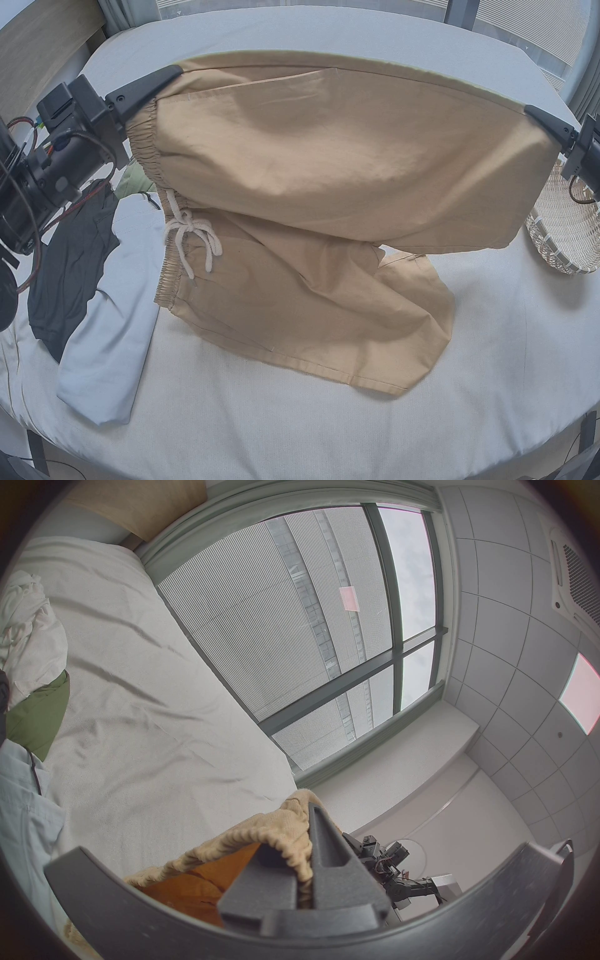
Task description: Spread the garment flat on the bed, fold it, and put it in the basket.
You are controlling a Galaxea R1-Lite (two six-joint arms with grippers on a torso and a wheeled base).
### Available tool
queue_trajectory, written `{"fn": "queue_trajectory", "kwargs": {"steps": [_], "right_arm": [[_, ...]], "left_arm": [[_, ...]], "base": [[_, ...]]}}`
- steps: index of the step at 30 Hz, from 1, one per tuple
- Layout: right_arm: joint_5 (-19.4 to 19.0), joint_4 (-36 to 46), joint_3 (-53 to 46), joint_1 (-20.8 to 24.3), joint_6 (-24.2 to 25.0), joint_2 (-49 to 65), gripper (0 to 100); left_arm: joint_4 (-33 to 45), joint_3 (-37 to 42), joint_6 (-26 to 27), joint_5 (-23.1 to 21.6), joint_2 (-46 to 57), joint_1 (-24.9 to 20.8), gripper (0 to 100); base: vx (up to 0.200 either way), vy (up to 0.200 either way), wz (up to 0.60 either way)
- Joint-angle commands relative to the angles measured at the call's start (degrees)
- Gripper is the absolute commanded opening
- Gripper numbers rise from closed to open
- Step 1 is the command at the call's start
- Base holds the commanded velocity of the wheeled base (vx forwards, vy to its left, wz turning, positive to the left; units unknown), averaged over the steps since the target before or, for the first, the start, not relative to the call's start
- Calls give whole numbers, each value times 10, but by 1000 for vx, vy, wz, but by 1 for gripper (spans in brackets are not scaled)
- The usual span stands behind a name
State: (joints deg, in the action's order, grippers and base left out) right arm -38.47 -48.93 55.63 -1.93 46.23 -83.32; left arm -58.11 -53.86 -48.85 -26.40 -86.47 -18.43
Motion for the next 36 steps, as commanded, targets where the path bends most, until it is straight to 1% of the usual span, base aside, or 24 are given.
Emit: {"fn": "queue_trajectory", "kwargs": {"steps": [1,7,15,20,24,25,29,31,33,36], "right_arm": [[1,-15,21,1,1,-56,0],[1,-20,37,2,1,-77,0],[2,-21,107,5,2,-148,0],[3,-24,136,9,4,-173,0],[5,-66,150,9,7,-198,0],[11,-74,155,9,9,-207,100],[45,-78,171,8,8,-224,100],[52,-78,167,7,7,-225,100],[53,-79,140,9,6,-217,100],[48,-101,72,10,4,-182,100]], "left_arm": [[-3,-31,-1,0,-52,16,0],[-13,-51,-2,0,-78,18,0],[-16,-122,-3,4,-139,19,0],[-16,-155,-3,5,-169,30,0],[-16,-179,-4,6,-187,43,0],[-15,-183,-4,5,-192,44,100],[-8,-205,-5,0,-205,58,100],[4,-221,-5,0,-220,60,100],[27,-240,-5,6,-236,60,100],[78,-258,-5,6,-236,69,100]], "base": [[0,0,0],[0,0,0],[0,0,0],[0,0,0],[0,0,0],[0,0,0],[0,0,0],[0,0,0],[0,0,0],[0,0,0]]}}
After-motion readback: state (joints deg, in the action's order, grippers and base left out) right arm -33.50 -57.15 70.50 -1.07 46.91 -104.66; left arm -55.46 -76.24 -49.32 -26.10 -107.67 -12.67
